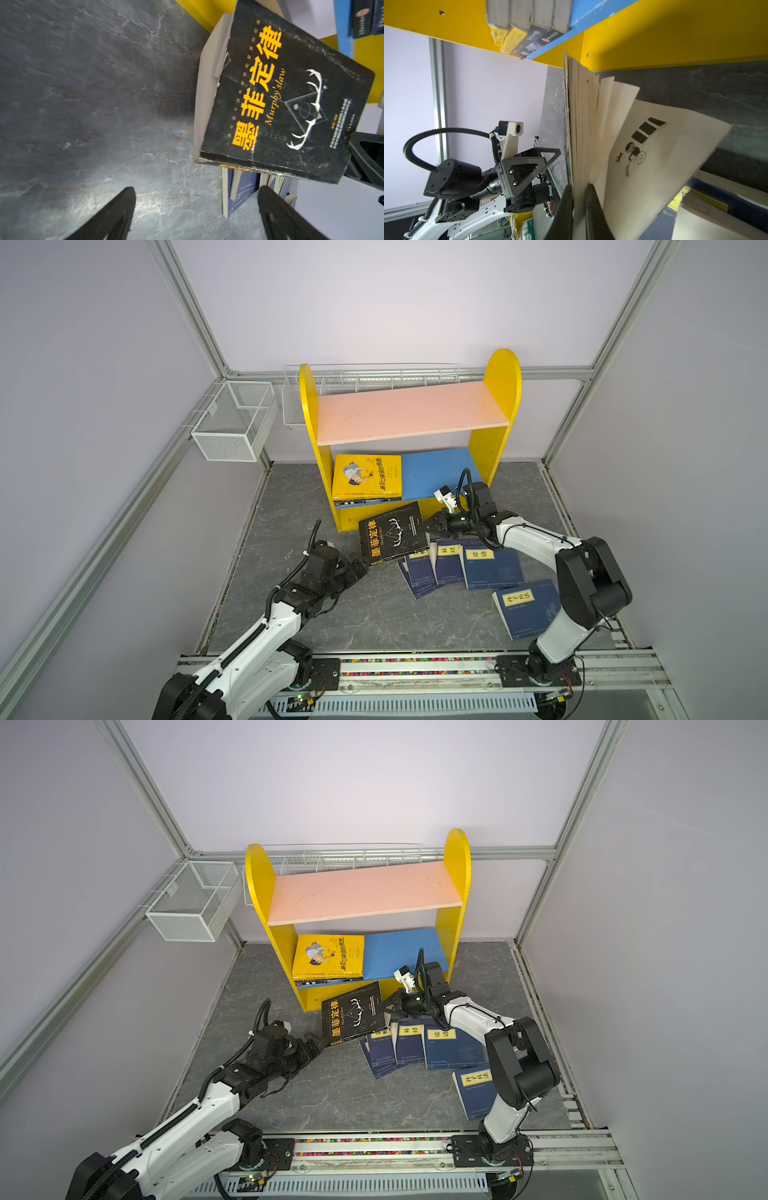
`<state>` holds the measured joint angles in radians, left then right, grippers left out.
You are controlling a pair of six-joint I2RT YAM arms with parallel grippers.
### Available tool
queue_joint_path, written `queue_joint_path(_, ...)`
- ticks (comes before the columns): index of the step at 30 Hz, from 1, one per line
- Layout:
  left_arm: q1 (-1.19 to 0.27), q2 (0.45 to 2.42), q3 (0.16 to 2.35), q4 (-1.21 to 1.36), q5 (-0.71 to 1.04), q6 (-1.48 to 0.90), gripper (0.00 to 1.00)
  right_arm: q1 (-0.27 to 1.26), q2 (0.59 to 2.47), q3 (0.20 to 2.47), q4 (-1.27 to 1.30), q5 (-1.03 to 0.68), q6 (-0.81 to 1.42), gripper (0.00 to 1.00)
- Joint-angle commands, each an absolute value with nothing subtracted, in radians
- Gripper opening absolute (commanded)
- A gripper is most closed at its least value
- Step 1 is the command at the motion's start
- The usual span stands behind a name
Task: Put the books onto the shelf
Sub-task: 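Lift the black book upright with both grippers toward the shelf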
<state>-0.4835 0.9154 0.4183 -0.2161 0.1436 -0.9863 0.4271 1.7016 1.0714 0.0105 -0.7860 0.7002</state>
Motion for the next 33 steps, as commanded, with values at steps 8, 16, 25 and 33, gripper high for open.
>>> queue_joint_path(8,-0.485,1.016,0.398,0.018,0.177,-1.014,0.92,0.426,1.62,1.058,0.159,-0.868,0.795,0.07)
queue_joint_path(16,-0.485,1.07,0.399,0.103,0.217,-1.009,0.92,0.426,1.618,1.048,0.236,-0.889,0.855,0.07)
queue_joint_path(25,-0.485,1.114,0.39,0.255,0.236,-1.016,0.91,0.429,1.609,1.008,0.314,-0.915,0.913,0.07)
queue_joint_path(33,-0.485,1.1,0.399,0.277,0.224,-1.013,0.8,0.436,1.591,0.978,0.338,-0.929,0.936,0.07)
